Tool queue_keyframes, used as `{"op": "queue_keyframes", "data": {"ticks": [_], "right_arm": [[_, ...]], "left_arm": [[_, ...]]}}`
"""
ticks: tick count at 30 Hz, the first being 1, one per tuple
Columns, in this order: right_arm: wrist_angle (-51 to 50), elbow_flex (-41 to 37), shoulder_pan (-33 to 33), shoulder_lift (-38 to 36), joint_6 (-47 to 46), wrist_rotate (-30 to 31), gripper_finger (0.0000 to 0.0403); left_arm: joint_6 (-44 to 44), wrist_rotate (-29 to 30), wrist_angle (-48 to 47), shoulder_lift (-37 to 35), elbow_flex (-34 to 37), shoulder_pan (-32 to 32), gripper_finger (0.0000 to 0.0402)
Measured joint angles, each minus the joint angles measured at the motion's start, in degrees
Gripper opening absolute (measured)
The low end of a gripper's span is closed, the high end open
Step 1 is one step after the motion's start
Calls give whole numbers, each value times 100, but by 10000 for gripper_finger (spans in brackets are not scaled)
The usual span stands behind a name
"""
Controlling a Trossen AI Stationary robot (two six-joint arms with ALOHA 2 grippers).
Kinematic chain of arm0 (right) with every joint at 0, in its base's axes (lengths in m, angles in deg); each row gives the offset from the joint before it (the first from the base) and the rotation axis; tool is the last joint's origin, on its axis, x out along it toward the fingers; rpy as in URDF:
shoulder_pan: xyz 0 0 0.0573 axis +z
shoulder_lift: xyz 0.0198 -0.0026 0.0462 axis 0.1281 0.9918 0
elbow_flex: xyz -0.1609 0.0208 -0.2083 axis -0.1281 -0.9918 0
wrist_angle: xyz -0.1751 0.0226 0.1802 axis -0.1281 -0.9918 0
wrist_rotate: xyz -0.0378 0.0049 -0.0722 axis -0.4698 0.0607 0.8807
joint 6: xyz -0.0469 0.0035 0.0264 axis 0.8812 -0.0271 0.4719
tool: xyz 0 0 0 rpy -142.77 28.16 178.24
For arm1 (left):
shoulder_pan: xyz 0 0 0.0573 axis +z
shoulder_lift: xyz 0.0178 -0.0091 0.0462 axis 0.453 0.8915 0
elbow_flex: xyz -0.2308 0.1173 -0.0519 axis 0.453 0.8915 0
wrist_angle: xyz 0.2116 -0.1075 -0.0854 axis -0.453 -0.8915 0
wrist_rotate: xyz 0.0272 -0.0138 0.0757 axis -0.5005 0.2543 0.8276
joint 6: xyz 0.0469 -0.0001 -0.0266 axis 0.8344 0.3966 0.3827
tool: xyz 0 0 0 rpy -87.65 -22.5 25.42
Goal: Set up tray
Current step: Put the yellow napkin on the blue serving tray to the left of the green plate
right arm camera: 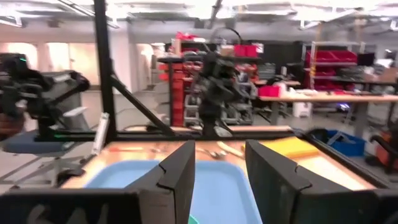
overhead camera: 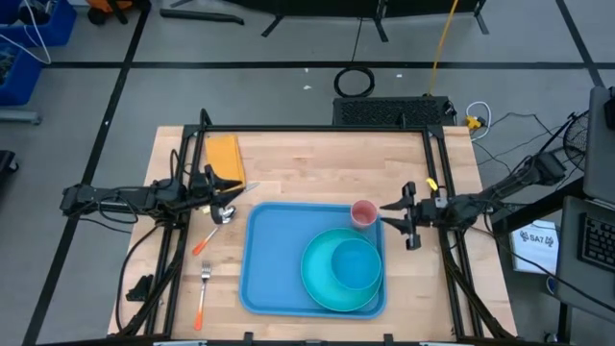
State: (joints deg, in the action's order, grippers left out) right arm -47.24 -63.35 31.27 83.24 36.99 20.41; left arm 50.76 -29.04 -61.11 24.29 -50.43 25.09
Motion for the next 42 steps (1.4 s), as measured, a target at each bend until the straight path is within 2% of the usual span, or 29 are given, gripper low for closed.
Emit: {"op": "queue_keyframes", "data": {"ticks": [6, 8, 14, 20, 24, 30, 34, 37, 42], "right_arm": [[-124, -157, -756, -188, 49, -186, 130], [-244, -159, -1132, -183, 112, -442, 130], [-424, -166, -2808, -166, -438, -2495, 130], [-307, -172, -4240, -190, -632, -3920, 130], [-58, -162, -4790, -364, -630, -4370, 130], [-876, -120, -5363, -702, -335, -4511, 130], [-1213, -115, -5634, -868, -254, -4505, 130], [-1143, -113, -5702, -878, -305, -4493, 130], [-1109, -111, -5723, -876, -372, -4494, 130]], "left_arm": [[-46, 55, 17, 0, 0, 0, 124], [-72, 57, 32, 0, 0, 0, 124], [-82, 56, 66, 0, 0, 0, 124], [-91, 50, 4, 13, 0, 0, 124], [-442, 152, -290, 15, 0, 0, 124], [-1318, 500, -1352, 17, -164, 0, 124], [-2450, 863, -2511, 17, -584, 0, 124], [-3879, 1016, -3500, 16, -988, 0, 124], [-6416, 895, -5440, 65, -1353, 0, 124]]}}
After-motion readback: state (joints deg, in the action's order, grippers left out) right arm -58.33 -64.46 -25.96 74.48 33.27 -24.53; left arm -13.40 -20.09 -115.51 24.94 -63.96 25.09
